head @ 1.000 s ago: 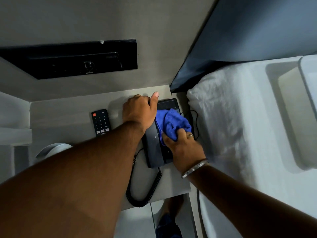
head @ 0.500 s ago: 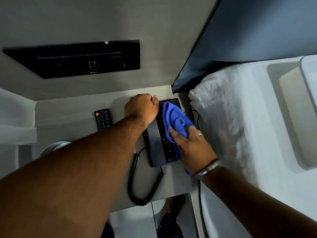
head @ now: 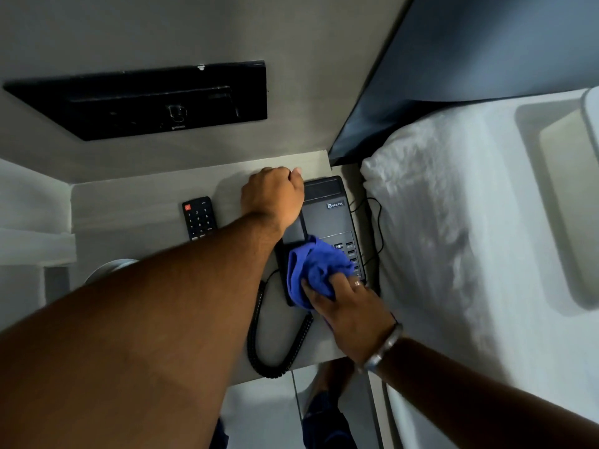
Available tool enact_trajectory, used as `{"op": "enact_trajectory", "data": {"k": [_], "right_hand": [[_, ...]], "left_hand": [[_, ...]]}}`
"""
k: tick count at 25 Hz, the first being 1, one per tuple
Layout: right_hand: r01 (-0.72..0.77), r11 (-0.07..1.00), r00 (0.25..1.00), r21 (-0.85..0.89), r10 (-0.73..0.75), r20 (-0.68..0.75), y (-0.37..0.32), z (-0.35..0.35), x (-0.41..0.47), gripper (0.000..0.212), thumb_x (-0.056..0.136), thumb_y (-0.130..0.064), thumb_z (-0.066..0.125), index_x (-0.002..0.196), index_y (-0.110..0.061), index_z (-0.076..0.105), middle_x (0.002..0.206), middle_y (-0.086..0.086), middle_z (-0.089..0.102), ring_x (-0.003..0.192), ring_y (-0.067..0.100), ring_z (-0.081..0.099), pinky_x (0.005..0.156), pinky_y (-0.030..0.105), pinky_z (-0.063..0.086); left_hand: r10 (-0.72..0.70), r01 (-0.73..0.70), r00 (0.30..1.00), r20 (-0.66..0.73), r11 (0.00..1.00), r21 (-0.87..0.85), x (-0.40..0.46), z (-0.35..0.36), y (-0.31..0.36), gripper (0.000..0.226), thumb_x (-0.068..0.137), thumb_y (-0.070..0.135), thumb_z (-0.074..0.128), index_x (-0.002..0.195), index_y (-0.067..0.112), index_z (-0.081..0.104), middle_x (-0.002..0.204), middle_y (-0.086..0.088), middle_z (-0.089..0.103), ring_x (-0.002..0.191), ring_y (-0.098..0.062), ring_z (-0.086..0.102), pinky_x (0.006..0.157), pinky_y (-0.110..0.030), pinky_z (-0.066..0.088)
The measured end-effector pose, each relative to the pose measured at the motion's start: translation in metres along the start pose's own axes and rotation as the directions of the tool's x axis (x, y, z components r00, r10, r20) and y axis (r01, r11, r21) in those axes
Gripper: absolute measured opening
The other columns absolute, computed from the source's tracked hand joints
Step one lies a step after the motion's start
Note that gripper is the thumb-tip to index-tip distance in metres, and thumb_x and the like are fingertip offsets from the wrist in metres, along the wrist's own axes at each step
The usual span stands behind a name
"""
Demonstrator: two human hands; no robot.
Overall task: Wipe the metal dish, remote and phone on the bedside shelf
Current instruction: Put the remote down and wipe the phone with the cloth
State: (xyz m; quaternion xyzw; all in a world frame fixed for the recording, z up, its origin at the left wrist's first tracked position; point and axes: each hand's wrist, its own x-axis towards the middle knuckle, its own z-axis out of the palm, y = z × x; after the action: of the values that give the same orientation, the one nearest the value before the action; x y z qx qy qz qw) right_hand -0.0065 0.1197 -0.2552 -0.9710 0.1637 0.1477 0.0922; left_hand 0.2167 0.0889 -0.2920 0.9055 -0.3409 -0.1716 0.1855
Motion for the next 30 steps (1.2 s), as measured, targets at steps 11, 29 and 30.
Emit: {"op": "enact_trajectory", "data": {"k": [11,29,30], "right_hand": [[-0.258,0.923,0.903,0.286,0.336,-0.267,0.044,-0.022,0.010,0.058,0.083,-0.010,0.056,0.139,-0.020,0.041,0.109,0.027,0.052,0.086,0.045,0.054,0.073,0.048,0.054],[-0.249,-0.294,0.962,0.923,0.039,0.272,0.052,-0.173,0.074,0.034,0.091,-0.016,0.059,0.124,-0.013,0.052,0.110,0.017,0.059,0.093,0.025,0.061,0.080,0.035,0.055],[-0.312,-0.464,0.948,0.829,-0.096,0.303,0.057,-0.184,0.057,0.036,0.091,-0.029,0.059,0.121,-0.009,0.055,0.113,0.019,0.062,0.098,0.027,0.062,0.085,0.037,0.054]], "left_hand": [[-0.161,0.128,0.970,-0.184,0.975,-0.180,-0.033,-0.019,-0.019,0.057,0.101,0.046,0.026,0.128,0.006,0.056,0.125,-0.019,0.063,0.114,-0.036,0.057,0.093,-0.045,0.048],[-0.400,0.425,0.883,0.247,0.456,-0.782,-0.103,-0.081,-0.005,0.047,0.097,0.054,0.040,0.109,0.019,0.068,0.116,-0.009,0.072,0.107,-0.029,0.067,0.093,-0.040,0.049],[-0.269,0.563,0.816,0.512,0.170,-0.809,-0.094,-0.100,0.005,0.058,0.093,0.067,0.038,0.108,0.021,0.070,0.117,-0.009,0.072,0.106,-0.028,0.068,0.093,-0.044,0.050]]}}
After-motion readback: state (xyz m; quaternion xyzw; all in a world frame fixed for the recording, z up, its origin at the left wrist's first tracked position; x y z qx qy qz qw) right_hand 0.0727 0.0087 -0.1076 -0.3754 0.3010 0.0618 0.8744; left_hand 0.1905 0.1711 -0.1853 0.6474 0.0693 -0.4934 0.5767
